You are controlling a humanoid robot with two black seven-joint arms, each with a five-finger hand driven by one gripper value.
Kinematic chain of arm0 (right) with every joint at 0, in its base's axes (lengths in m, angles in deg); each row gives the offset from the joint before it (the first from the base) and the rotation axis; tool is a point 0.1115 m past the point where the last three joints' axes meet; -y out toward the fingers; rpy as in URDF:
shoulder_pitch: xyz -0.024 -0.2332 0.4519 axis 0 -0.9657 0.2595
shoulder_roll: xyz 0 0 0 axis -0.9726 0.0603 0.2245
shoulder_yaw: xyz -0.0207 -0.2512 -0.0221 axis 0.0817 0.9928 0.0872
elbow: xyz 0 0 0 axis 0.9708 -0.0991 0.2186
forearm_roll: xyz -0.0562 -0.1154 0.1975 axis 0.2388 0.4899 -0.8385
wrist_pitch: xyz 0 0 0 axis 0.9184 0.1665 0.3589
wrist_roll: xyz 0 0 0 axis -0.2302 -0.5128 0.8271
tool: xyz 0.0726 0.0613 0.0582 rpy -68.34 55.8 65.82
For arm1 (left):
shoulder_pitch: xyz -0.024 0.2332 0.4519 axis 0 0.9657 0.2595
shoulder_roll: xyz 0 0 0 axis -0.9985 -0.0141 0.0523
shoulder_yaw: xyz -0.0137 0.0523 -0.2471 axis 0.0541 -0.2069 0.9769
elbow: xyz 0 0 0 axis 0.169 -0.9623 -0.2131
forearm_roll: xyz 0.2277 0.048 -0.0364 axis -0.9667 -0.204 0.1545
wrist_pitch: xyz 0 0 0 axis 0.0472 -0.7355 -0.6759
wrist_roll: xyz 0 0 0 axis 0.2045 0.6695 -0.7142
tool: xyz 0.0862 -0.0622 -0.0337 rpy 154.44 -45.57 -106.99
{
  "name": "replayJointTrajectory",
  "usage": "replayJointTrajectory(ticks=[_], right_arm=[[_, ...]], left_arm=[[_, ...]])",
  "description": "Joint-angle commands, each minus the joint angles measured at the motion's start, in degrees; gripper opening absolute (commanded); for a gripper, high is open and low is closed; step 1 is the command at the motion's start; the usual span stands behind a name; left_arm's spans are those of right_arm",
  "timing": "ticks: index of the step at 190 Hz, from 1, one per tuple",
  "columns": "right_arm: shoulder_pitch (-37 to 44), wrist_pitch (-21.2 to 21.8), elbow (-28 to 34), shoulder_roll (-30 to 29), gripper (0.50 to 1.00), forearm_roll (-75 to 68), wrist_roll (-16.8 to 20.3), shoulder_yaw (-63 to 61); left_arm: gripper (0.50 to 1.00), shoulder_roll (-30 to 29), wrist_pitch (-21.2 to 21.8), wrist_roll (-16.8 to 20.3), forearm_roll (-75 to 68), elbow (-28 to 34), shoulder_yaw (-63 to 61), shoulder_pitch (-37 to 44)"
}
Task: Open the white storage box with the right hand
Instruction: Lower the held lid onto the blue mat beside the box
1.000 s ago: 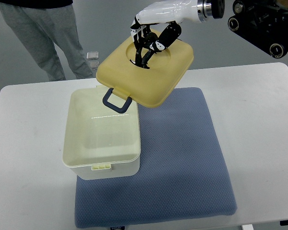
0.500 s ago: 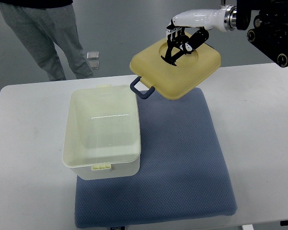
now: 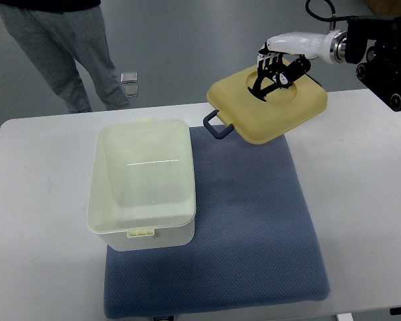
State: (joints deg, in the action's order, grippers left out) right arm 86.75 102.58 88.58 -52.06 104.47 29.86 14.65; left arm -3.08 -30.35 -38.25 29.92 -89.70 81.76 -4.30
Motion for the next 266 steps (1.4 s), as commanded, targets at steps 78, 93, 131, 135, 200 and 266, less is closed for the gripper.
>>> replayJointTrajectory(ticks=[78, 93, 131, 135, 200, 266], right_arm=[[-4.04, -0.07, 2.84, -0.84, 0.504, 0.43, -3.53, 1.03], [-4.13, -0.07, 3.90, -0.93, 0.504, 0.43, -3.53, 2.00], [-6.33, -0.33, 6.10, -1.02, 0.504, 0.61, -3.53, 2.87], [-6.59, -0.33, 6.18, -1.02, 0.504, 0.61, -3.53, 2.87], [-8.88, -2.44, 6.18, -3.39, 0.507, 0.79, -3.53, 2.96], [-10.11, -2.62, 6.18, -4.36, 0.547, 0.79, -3.53, 3.31]], left_arm=[[1.000, 0.00, 0.00, 0.00, 0.00, -0.03, 0.07, 0.05], [1.000, 0.00, 0.00, 0.00, 0.00, -0.03, 0.07, 0.05], [1.000, 0.00, 0.00, 0.00, 0.00, 0.06, 0.07, -0.03], [1.000, 0.00, 0.00, 0.00, 0.00, 0.06, -0.02, -0.03], [1.000, 0.00, 0.00, 0.00, 0.00, -0.03, 0.07, -0.03], [1.000, 0.00, 0.00, 0.00, 0.00, 0.06, -0.02, -0.03]])
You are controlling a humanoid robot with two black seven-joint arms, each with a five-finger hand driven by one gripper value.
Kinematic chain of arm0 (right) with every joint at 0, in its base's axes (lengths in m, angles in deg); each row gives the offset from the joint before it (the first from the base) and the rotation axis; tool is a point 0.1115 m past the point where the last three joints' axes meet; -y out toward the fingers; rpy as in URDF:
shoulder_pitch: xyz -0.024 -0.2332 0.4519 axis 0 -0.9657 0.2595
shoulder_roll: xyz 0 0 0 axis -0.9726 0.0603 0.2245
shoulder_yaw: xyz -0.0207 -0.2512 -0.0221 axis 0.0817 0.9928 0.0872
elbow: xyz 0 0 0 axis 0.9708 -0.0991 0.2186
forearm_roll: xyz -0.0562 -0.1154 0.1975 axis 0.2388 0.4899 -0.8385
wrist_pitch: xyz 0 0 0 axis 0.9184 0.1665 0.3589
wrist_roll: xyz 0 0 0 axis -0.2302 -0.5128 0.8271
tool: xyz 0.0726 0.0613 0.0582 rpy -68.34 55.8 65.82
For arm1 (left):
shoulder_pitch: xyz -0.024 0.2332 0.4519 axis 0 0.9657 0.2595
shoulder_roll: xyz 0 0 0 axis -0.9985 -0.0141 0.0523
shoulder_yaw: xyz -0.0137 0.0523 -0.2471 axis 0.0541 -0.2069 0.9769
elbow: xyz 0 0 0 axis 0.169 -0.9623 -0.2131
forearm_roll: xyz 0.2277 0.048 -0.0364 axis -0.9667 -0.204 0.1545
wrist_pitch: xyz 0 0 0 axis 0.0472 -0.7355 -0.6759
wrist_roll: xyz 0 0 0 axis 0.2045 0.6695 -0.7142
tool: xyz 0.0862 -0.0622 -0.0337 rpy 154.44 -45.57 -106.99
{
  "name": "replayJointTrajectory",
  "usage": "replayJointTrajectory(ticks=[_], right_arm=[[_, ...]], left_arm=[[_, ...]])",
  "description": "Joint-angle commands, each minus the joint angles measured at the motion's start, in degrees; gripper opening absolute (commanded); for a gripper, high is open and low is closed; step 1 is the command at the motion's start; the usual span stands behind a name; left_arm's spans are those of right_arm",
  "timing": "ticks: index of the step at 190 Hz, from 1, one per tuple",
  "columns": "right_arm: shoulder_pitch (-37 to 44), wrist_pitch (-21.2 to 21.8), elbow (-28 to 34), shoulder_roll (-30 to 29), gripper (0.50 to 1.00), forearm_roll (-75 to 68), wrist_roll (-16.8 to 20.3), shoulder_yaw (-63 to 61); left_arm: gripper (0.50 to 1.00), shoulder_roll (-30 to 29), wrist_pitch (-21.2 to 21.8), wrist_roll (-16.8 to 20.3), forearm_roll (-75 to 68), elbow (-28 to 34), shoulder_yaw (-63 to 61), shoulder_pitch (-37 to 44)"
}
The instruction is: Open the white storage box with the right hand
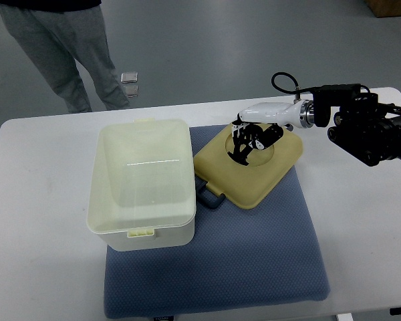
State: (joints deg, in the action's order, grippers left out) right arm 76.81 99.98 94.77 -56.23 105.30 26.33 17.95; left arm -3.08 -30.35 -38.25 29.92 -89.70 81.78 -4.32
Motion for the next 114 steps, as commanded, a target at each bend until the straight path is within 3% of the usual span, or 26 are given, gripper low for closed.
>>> replayJointTrajectory(ticks=[1, 10, 21, 37, 62, 114], right_arm=[[-0.17, -0.01, 0.00, -0.18, 0.558, -0.04, 0.00, 0.02], [-0.26, -0.01, -0.09, -0.18, 0.617, -0.13, 0.00, -0.07], [-0.34, -0.01, -0.09, -0.27, 0.758, -0.48, 0.00, -0.07], [-0.26, 0.25, -0.09, -0.27, 0.862, -0.83, 0.00, -0.07], [0.01, 0.69, -0.09, -0.18, 0.913, -1.27, 0.00, -0.24], [1.85, 2.01, 0.00, 0.70, 0.917, -3.30, 0.00, -1.91]], left_arm=[[1.000, 0.00, 0.00, 0.00, 0.00, -0.03, -0.04, -0.01], [1.000, 0.00, 0.00, 0.00, 0.00, -0.03, 0.05, 0.07], [1.000, 0.00, 0.00, 0.00, 0.00, 0.06, -0.04, -0.01], [1.000, 0.00, 0.00, 0.00, 0.00, 0.06, 0.05, 0.07], [1.000, 0.00, 0.00, 0.00, 0.00, -0.03, 0.05, 0.07], [1.000, 0.00, 0.00, 0.00, 0.00, -0.03, 0.05, 0.07]])
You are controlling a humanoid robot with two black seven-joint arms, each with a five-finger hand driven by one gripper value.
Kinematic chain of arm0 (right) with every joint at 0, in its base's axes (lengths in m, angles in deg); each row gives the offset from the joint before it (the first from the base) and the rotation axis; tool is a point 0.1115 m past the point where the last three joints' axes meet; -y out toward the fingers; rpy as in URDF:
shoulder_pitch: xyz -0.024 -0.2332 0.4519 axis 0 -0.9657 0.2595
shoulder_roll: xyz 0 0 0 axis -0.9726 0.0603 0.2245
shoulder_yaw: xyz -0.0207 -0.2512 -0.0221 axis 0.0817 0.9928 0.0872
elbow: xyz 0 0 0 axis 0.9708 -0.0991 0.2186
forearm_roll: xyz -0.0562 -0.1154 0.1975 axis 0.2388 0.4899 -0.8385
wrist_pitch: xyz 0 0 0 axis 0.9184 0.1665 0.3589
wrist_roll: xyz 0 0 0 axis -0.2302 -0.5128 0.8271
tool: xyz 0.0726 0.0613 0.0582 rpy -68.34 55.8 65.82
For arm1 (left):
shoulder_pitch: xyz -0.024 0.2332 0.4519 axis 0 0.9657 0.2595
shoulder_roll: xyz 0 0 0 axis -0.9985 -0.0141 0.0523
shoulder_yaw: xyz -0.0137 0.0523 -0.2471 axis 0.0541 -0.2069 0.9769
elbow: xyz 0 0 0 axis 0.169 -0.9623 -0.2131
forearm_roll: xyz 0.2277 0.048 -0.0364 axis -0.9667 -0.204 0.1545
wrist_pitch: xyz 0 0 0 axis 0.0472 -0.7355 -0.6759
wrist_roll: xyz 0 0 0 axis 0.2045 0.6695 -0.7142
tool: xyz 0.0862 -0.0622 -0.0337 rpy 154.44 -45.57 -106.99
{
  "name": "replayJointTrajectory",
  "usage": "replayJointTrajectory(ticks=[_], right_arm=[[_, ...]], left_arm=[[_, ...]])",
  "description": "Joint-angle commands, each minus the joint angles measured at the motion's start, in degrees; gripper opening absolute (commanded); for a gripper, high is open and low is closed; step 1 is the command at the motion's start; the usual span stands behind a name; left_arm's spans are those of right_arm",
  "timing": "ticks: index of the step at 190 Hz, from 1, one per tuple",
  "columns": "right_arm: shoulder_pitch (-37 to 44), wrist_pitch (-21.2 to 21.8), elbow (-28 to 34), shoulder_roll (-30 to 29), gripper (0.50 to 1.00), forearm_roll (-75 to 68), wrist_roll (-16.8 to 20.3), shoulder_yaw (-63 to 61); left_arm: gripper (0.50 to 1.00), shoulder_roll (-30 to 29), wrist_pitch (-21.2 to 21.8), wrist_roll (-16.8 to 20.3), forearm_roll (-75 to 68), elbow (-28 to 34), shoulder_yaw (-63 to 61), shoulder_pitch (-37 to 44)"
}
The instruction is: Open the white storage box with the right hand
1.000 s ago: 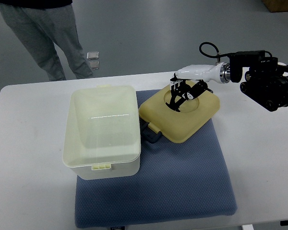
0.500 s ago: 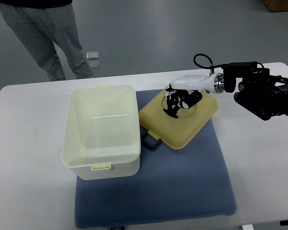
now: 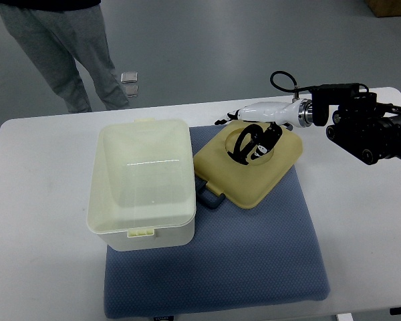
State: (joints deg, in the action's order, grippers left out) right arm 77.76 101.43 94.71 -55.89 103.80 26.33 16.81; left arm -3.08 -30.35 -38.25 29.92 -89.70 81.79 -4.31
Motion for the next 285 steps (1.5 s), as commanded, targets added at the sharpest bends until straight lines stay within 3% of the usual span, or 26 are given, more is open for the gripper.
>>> replayJointTrajectory(ticks=[1, 82, 190, 285], right_arm=[[1.07, 0.56, 0.05, 0.35, 0.917, -2.32, 0.00, -0.86], [3.19, 2.15, 1.90, 1.49, 0.921, -23.42, 0.00, -2.53], [-6.39, 2.58, -1.97, -0.53, 0.921, -61.65, 0.00, -13.08], [-9.91, 2.50, -5.04, -2.20, 0.921, -78.70, 10.30, -12.73]], left_arm=[[1.000, 0.00, 0.00, 0.00, 0.00, 0.06, 0.03, 0.06], [1.000, 0.00, 0.00, 0.00, 0.00, 0.06, -0.05, -0.03], [1.000, 0.00, 0.00, 0.00, 0.00, -0.03, -0.05, -0.03], [1.000, 0.00, 0.00, 0.00, 0.00, -0.03, 0.03, -0.03]])
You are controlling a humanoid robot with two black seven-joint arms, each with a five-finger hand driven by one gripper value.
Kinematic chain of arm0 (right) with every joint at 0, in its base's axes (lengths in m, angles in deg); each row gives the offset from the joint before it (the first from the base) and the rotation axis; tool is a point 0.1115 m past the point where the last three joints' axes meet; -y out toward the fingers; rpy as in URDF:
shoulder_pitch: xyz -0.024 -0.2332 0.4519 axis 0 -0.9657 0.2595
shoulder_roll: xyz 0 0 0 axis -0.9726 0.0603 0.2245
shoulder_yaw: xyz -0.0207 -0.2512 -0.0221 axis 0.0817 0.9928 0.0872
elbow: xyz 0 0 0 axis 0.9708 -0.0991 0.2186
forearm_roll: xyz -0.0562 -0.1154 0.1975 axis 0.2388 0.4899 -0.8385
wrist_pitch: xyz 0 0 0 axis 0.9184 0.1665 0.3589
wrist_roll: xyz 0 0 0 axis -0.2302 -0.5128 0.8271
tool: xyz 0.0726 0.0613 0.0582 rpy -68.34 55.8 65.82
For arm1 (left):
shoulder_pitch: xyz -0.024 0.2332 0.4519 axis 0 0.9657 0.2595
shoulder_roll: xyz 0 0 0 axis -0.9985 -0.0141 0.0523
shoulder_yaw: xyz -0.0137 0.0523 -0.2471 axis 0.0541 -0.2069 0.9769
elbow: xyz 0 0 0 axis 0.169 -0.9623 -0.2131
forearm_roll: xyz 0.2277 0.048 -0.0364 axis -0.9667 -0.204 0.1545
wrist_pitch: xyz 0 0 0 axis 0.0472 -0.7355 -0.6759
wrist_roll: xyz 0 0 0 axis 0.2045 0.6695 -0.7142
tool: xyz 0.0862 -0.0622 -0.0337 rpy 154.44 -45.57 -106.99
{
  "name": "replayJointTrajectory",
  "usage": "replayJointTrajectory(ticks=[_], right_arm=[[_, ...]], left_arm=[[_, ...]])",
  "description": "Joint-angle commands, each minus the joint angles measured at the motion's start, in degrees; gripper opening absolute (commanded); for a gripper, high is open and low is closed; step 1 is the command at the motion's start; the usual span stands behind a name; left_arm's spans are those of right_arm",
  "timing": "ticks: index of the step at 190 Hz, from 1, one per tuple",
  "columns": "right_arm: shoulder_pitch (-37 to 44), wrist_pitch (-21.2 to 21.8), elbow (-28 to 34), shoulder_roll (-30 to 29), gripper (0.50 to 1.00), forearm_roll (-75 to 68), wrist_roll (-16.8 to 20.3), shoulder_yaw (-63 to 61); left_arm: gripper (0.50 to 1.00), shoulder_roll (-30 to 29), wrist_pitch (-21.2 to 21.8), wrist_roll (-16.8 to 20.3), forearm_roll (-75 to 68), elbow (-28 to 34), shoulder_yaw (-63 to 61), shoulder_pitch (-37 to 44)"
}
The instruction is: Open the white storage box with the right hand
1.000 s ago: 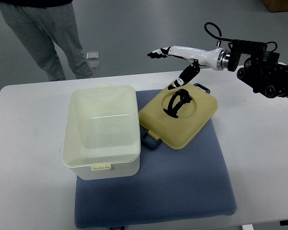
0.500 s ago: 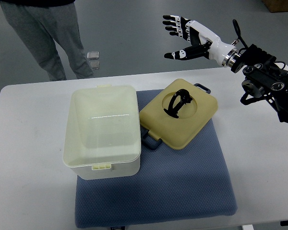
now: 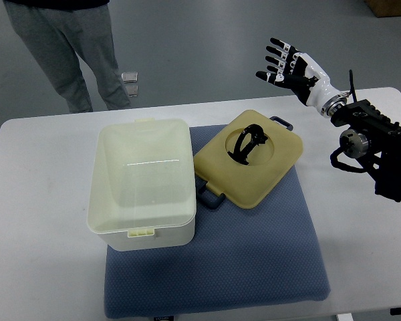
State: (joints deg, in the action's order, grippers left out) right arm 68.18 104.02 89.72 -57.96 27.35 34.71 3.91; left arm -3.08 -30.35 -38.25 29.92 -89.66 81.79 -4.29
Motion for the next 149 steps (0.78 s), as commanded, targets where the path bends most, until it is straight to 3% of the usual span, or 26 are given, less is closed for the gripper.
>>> replayJointTrajectory(ticks=[1, 53, 149], right_arm=[[-0.42, -0.10, -0.05, -0.12, 0.921, -2.43, 2.10, 0.09], [-2.70, -0.80, -0.05, -0.12, 0.921, -12.45, 3.34, 0.09], [-4.55, -1.06, -0.67, -2.41, 0.924, -12.45, 2.19, -0.27]], left_arm=[[1.000, 0.00, 0.00, 0.00, 0.00, 0.02, 0.04, 0.04], [1.000, 0.00, 0.00, 0.00, 0.00, -0.06, 0.04, -0.05], [1.000, 0.00, 0.00, 0.00, 0.00, -0.06, 0.04, 0.04]])
